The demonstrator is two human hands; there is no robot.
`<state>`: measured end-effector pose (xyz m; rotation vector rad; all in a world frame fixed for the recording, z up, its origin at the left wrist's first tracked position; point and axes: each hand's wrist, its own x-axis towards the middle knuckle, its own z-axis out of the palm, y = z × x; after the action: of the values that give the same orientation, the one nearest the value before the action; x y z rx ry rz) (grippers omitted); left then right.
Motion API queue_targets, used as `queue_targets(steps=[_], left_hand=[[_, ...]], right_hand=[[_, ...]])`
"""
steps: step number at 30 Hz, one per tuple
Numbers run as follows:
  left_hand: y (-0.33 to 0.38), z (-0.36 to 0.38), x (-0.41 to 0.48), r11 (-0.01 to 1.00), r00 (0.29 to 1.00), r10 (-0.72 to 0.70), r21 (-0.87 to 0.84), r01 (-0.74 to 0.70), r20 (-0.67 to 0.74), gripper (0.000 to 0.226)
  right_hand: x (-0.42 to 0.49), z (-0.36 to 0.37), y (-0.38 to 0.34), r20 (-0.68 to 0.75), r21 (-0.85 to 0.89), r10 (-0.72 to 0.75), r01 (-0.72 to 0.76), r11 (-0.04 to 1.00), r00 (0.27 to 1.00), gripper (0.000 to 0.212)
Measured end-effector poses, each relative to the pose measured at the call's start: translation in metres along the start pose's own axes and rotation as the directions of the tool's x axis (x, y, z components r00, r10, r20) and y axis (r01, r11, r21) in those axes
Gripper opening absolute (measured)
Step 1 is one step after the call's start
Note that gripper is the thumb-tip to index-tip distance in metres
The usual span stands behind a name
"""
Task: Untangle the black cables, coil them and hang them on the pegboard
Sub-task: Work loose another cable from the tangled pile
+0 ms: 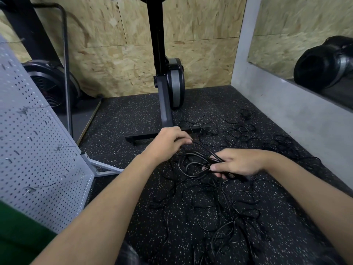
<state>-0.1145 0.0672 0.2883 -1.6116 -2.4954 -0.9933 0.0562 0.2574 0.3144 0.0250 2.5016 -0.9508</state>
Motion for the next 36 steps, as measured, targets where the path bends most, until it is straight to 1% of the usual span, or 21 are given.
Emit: queue_targets(steps=[3, 5, 7, 9, 11, 13, 14, 16, 18, 20, 22, 24, 25, 27, 28, 31, 34, 36], left_hand=[[-0.006, 0.003, 0.001, 0.997, 0.999, -0.045, -0.067, 0.045, 0.000, 0.018], [-0.009, 0.003, -0.001, 0.977, 0.990, -0.129, -0.161, 0.137, 0.057, 0.022], [-0.014, 0.006, -0.004, 0.950, 0.975, -0.179, -0.234, 0.206, 0.132, 0.031], [-0.013, 0.014, -0.007, 0.934, 0.958, -0.221, -0.242, 0.261, 0.180, 0.033], [-0.008, 0.026, -0.006, 0.942, 0.949, -0.230, -0.197, 0.272, 0.214, 0.025], [-0.003, 0.036, -0.003, 0.959, 0.952, -0.224, -0.127, 0.254, 0.209, 0.031], [0.000, 0.038, 0.000, 0.965, 0.955, -0.222, -0.093, 0.243, 0.195, 0.033], [0.007, 0.042, 0.003, 0.970, 0.959, -0.216, -0.070, 0.232, 0.182, 0.033], [0.016, 0.047, 0.004, 0.976, 0.960, -0.194, -0.055, 0.209, 0.201, 0.029], [0.027, 0.049, 0.004, 0.989, 0.966, -0.141, -0.011, 0.147, 0.219, 0.024], [0.035, 0.049, 0.006, 0.995, 0.971, -0.077, 0.079, 0.060, 0.226, 0.026], [0.044, 0.046, 0.007, 0.978, 0.971, -0.001, 0.203, -0.049, 0.239, 0.028], [0.047, 0.045, 0.007, 0.966, 0.971, 0.039, 0.240, -0.097, 0.236, 0.028], [0.049, 0.040, 0.007, 0.963, 0.975, 0.108, 0.224, -0.152, 0.196, 0.026], [0.047, 0.038, 0.008, 0.969, 0.977, 0.131, 0.189, -0.162, 0.166, 0.024], [0.040, 0.033, 0.008, 0.978, 0.982, 0.163, 0.112, -0.174, 0.100, 0.023], [0.036, 0.030, 0.008, 0.987, 0.992, 0.120, 0.098, -0.124, 0.047, 0.033], [0.030, 0.027, 0.008, 0.999, 1.000, 0.024, 0.041, -0.024, 0.005, 0.039]], right_hand=[[-0.011, -0.010, -0.010, -0.049, 0.033, -0.159, 0.161, 0.986, 0.986, 0.026], [-0.015, -0.014, -0.011, -0.104, 0.068, -0.214, 0.221, 0.973, 0.971, 0.034], [-0.014, -0.016, -0.006, -0.198, 0.189, -0.209, 0.246, 0.951, 0.958, 0.039], [-0.010, -0.014, 0.000, -0.317, 0.273, -0.156, 0.248, 0.930, 0.935, 0.033], [-0.003, -0.012, 0.005, -0.427, 0.291, -0.061, 0.201, 0.935, 0.902, 0.028], [0.006, -0.009, 0.011, -0.513, 0.286, 0.030, 0.138, 0.948, 0.858, 0.026], [0.010, -0.008, 0.015, -0.550, 0.256, 0.068, 0.090, 0.963, 0.833, 0.026], [0.016, -0.007, 0.019, -0.611, 0.218, 0.145, -0.010, 0.976, 0.778, 0.024], [0.019, -0.006, 0.021, -0.664, 0.233, 0.202, -0.057, 0.971, 0.720, 0.031], [0.019, -0.004, 0.023, -0.691, 0.169, 0.215, -0.134, 0.976, 0.690, 0.037], [0.021, 0.002, 0.026, -0.687, 0.035, 0.218, -0.268, 0.963, 0.693, 0.037], [0.023, 0.009, 0.029, -0.670, -0.114, 0.223, -0.395, 0.912, 0.708, 0.029], [0.024, 0.012, 0.028, -0.655, -0.204, 0.203, -0.429, 0.880, 0.728, 0.023], [0.022, 0.016, 0.024, -0.598, -0.349, 0.165, -0.440, 0.827, 0.784, 0.008], [0.021, 0.017, 0.022, -0.559, -0.398, 0.148, -0.421, 0.815, 0.816, 0.005], [0.020, 0.019, 0.024, -0.441, -0.517, 0.064, -0.312, 0.797, 0.895, 0.006], [0.020, 0.026, 0.025, -0.306, -0.481, -0.010, -0.145, 0.865, 0.952, 0.013], [0.018, 0.028, 0.026, -0.265, -0.423, -0.065, -0.055, 0.905, 0.962, 0.012]])
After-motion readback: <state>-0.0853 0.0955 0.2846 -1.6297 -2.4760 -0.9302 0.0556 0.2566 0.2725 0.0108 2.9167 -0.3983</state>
